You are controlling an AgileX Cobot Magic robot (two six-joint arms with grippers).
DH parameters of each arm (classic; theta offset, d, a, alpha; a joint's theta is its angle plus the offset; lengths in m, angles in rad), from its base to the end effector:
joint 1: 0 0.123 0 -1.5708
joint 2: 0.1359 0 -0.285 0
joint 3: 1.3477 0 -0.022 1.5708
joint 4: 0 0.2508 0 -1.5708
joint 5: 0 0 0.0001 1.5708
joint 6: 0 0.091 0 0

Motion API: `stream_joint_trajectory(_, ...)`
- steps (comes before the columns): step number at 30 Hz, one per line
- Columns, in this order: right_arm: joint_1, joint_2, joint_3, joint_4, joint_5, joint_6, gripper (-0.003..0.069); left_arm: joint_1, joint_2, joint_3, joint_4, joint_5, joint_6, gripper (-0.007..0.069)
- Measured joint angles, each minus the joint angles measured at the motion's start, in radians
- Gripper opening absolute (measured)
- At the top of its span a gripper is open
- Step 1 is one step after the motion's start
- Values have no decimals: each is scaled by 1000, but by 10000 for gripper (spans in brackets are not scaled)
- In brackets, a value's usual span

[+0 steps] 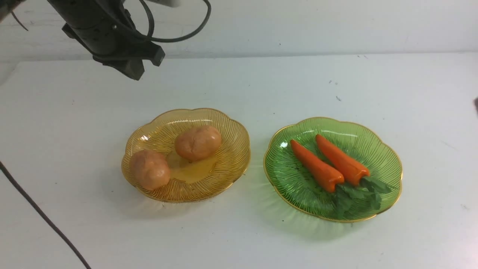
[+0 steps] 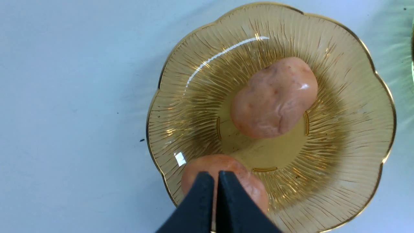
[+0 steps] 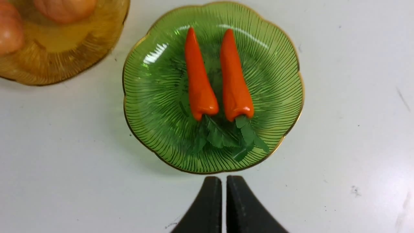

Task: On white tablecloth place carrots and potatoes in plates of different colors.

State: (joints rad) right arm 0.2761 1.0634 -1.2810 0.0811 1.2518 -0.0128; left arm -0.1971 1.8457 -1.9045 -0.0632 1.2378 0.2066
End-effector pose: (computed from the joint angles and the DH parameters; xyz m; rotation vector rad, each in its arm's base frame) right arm 0.1734 0.0564 0.4112 -0.3629 2.4998 0.2137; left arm 0.3918 -0.0838 0.3619 0.5256 2.6088 -0.0831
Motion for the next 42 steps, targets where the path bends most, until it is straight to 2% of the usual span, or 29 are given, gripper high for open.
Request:
stream_joint_trajectory(5, 0, -245, 169, -6, -37, 3, -15, 0, -16, 0, 0, 10, -5, -3)
stream_joint_trajectory(6, 0, -324, 245, -6, -96, 3, -15, 0, -16, 0, -1, 10, -5, -3)
stream_joint_trajectory(7, 0, -410, 329, -6, -222, 3, -15, 0, -16, 0, -1, 10, -5, -3)
stream_joint_trajectory(8, 0, -410, 344, -5, -222, 3, -15, 0, -16, 0, -1, 10, -5, -3)
stream_joint_trajectory(9, 0, -512, 504, 8, -457, 3, -15, -1, -16, 0, -3, 10, -5, -3)
stream_joint_trajectory(12, 0, -567, 667, 34, -720, 2, -15, -1, -16, 0, -3, 10, -5, -3)
stream_joint_trajectory(16, 0, -572, 751, 35, -877, 1, -15, -1, -16, 0, -3, 10, -5, -3)
stream_joint_trajectory(37, 0, -572, 758, 39, -914, 1, -15, -1, -16, 0, -3, 11, -5, -3)
stream_joint_trajectory(42, 0, -640, 863, 6, -956, 1, -15, -1, -16, 0, -3, 11, -5, -3)
